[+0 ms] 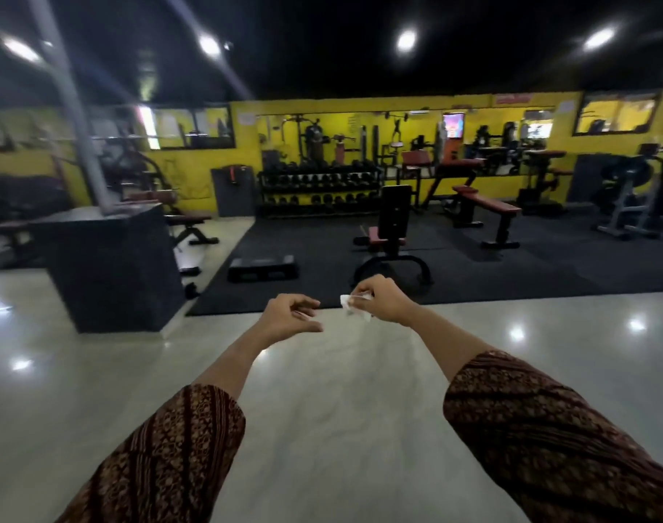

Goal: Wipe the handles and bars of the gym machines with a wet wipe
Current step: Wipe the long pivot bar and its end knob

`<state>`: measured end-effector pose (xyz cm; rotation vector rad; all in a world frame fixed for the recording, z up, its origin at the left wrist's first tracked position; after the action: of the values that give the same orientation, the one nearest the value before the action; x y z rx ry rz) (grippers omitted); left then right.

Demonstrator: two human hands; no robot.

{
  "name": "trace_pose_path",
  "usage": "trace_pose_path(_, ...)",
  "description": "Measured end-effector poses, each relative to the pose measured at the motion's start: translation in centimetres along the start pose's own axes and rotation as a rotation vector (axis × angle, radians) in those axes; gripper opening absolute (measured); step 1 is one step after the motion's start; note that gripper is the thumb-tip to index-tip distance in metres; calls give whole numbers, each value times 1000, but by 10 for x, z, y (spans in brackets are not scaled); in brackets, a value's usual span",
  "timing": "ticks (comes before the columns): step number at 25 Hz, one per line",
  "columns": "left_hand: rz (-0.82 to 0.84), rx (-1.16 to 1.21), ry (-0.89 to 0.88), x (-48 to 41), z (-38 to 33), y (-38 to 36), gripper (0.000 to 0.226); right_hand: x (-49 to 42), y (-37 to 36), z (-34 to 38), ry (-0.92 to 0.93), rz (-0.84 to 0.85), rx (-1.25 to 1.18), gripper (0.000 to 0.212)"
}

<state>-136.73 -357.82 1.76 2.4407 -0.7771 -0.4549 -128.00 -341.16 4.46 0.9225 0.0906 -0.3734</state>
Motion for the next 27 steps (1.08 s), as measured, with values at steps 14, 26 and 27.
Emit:
trace_pose_path(14, -461, -179, 414, -57, 158, 135, 48, -240, -198, 91, 455, 409, -193, 23)
trace_pose_path(26, -882, -146, 698, 48, 297, 314, 41, -285, -415, 309, 923, 733, -306, 25)
trace_pose_path(27, -918, -147, 721, 57, 305, 330, 40, -284, -431, 331, 963, 763, -319, 23)
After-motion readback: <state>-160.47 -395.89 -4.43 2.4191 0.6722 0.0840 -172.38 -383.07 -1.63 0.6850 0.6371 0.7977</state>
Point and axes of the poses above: each hand's wrist, its own x-axis away from the middle knuckle, its own y-axis out of the back of the hand, z = x × y, the point moved 5 cm from there along -x, towards the middle knuckle, and after that the axes turned 3 degrees about -z, right-handed, at the moved point
